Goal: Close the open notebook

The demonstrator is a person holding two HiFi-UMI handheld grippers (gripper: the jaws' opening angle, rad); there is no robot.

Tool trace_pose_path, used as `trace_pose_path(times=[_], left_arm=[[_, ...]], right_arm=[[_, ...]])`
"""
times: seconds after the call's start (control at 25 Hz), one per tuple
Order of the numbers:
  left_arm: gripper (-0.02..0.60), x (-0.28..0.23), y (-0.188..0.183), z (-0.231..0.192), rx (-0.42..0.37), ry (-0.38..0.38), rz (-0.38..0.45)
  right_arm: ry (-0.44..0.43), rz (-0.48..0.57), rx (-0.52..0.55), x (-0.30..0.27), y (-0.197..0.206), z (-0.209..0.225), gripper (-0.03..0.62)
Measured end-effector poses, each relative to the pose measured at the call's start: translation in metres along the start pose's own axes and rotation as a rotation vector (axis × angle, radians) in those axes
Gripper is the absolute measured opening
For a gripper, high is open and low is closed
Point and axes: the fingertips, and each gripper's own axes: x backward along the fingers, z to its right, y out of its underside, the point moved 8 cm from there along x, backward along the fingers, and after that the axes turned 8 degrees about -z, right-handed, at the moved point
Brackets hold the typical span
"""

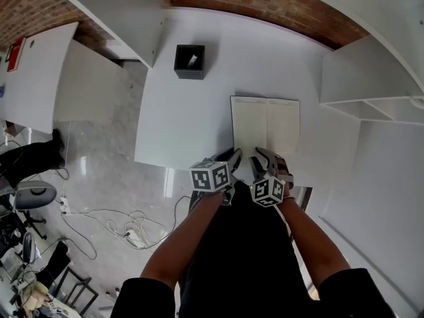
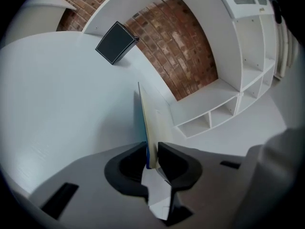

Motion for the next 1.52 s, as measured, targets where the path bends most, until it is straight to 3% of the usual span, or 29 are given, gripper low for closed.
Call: trace_pose_path(times=[0.48,0.68,1.0,1.2,1.52], left_arm=[[0.043,0.003,-0.010,0.028,-0.069,0.064,-0.082],[0.043,0.003,-0.008,0.044,-0.113,-0.047,-0.066],[0.041,-0.002,-0.001,0.073,-0.081,-0.090,0.041],[0.040,-0.009,0.003,0.091,-0.078,-0.131,0.083],[0.040,-0.022,0.010,0.126,-0.102,-0.205,0.133]], right_arm=[[-0.005,-0.015,-0.051,0.017,-0.003,0.004,0.106],[-0.016,0.022,-0.138,0.026,0.006,0.005,0.084],[-0.086,0.111,-0.240,0.042,0.031,0.017,0.009],[-0.106,0.151,-0.318,0.052,0.051,0.038,0.001],[-0.143,0.190,-0.355,0.060,0.080,0.069,0.000]])
